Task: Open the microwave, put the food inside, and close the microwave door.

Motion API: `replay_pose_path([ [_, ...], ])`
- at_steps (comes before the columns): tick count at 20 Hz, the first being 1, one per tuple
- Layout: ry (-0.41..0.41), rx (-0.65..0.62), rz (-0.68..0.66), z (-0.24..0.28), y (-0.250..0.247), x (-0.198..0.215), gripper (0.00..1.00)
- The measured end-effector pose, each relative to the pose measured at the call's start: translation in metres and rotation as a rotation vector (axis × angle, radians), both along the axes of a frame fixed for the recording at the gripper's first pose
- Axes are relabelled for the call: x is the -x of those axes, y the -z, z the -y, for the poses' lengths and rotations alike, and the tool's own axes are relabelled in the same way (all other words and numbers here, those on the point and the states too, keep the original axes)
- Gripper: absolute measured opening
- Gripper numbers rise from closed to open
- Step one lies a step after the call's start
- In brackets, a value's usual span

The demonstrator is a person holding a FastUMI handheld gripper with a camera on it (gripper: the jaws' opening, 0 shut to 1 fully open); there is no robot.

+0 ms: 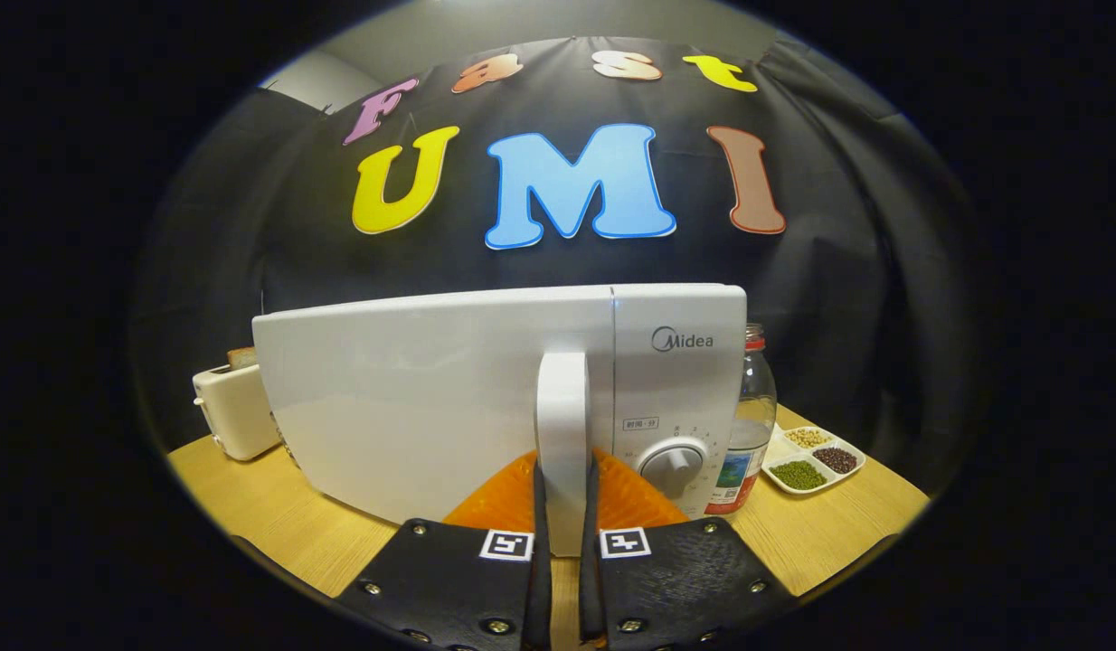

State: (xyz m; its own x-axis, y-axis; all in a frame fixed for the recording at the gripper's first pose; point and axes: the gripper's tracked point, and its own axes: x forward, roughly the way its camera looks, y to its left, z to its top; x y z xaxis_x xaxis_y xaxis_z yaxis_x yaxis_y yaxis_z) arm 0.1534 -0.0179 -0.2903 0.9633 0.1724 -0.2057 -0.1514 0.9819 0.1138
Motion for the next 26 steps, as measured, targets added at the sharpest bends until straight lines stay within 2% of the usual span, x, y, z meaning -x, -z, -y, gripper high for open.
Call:
replay_pose_path([
  [3, -0.01, 0.098, 0.028, -0.002, -0.005, 0.027, 0.12],
  [6, -0.019, 0.094, -0.009, -0.01, -0.005, 0.06, 0.12],
  [13, -0.043, 0.119, 0.033, -0.051, -0.016, 0.146, 0.12],
  [18, 0.006, 0.068, 0.015, -0.077, -0.018, 0.181, 0.12],
  [23, 0.081, 0.046, 0.068, -0.117, -0.026, 0.216, 0.12],
  [26, 0.072, 0.02, 0.098, -0.157, -0.029, 0.242, 0.12],
])
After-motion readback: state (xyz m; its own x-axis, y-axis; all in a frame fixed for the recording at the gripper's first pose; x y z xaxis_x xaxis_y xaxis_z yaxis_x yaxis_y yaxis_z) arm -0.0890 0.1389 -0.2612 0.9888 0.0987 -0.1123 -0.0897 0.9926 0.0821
